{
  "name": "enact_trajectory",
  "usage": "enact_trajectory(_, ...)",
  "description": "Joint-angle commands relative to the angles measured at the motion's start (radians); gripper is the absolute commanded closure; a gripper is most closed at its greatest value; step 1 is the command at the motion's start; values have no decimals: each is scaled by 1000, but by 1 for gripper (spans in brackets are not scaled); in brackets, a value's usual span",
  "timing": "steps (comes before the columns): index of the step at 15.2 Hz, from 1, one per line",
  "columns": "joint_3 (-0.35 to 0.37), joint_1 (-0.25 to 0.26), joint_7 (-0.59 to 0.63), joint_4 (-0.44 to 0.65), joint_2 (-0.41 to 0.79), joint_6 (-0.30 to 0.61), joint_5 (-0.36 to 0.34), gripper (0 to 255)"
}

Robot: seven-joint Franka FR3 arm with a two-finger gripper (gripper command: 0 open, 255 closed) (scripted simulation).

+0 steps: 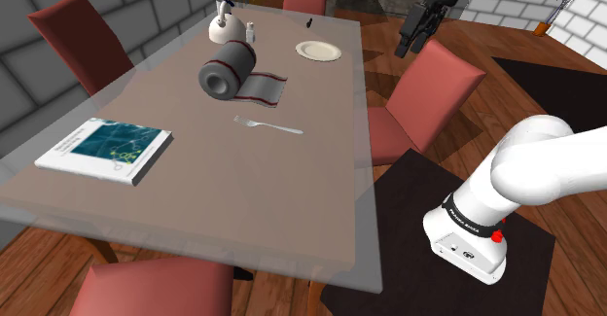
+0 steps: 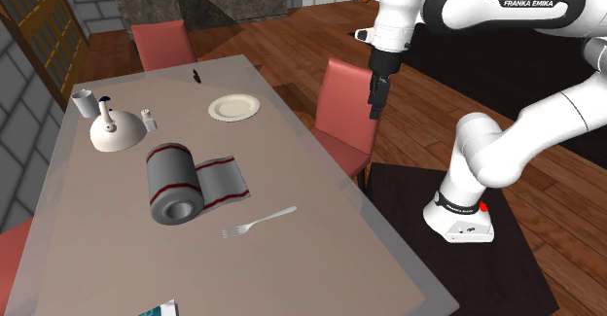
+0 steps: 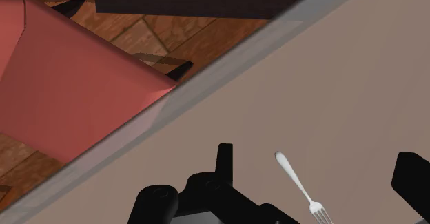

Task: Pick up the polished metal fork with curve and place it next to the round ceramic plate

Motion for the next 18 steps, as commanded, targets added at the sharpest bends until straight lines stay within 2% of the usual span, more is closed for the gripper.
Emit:
enact_trajectory(1, 0, 0, 0, 0, 0, 0, 0, 0)
enact_trajectory(9, 57, 52, -27, 7, 248, 246, 17, 0)
enact_trajectory(18, 120, 94, -43, 114, 572, 466, 7, 0)
